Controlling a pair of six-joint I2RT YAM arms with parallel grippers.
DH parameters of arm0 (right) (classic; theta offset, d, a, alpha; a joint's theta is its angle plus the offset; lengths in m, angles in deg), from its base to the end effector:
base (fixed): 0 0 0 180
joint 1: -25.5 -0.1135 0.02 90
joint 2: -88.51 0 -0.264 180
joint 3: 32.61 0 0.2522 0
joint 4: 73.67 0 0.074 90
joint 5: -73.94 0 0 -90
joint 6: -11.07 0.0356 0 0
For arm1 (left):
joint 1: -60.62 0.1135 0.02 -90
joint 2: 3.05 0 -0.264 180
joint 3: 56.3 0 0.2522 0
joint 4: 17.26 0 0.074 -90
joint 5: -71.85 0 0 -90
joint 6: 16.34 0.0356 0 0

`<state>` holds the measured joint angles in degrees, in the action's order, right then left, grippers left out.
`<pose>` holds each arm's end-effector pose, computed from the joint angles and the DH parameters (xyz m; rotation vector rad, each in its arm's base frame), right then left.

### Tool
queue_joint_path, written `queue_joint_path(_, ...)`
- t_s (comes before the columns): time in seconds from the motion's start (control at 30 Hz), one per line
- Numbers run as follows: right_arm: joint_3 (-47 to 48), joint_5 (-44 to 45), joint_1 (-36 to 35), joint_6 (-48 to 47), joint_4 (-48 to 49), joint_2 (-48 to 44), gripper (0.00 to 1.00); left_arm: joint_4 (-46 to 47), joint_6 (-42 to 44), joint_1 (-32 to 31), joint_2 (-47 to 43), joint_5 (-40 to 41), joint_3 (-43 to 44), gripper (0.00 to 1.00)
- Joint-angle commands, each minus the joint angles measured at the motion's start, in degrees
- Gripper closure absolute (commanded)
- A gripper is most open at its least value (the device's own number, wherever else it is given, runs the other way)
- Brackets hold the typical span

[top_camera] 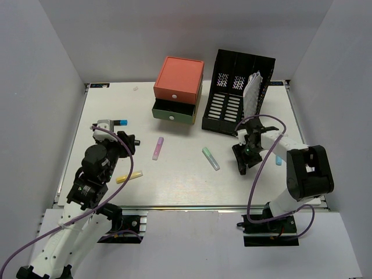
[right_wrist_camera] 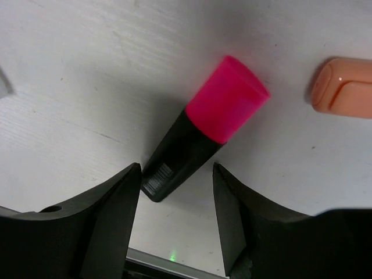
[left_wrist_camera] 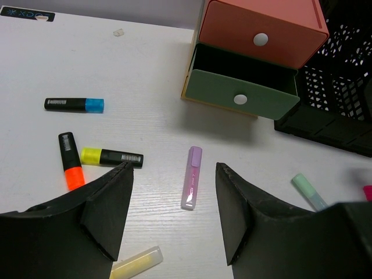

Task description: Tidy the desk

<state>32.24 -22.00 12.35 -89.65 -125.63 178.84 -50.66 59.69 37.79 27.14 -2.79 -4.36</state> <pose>0.2650 0.0657 0.1622 -0.6203 2.8540 0.1583 0.1255 -0.0426 0.3178 -0.0569 1.7714 -0.2277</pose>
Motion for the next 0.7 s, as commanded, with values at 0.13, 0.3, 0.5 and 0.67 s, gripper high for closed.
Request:
queue_joint_path(0.13,2.0,1.4,-0.1,1.4,2.9,3.9,0.42,0.6,0.4,0.2,-0.6,-0.3,-0.2,0.31)
queue_joint_path(0.3,1.4,2.9,0.0,1.0,4.5,5.7,0.45,0.7,0.5,0.2,-0.4,-0.3,-0.2,0.31)
queue_joint_path(0.5,-0.6,4.9,-0.5,-1.8,6.6,5.5,0.71,0.7,0.6,0.2,-0.4,-0.5,-0.2,0.31)
queue_joint_path(0.67,-0.4,1.7,-0.7,-8.1,5.9,3.2,0.92,0.7,0.5,0.2,-0.2,-0.6,-0.2,0.31)
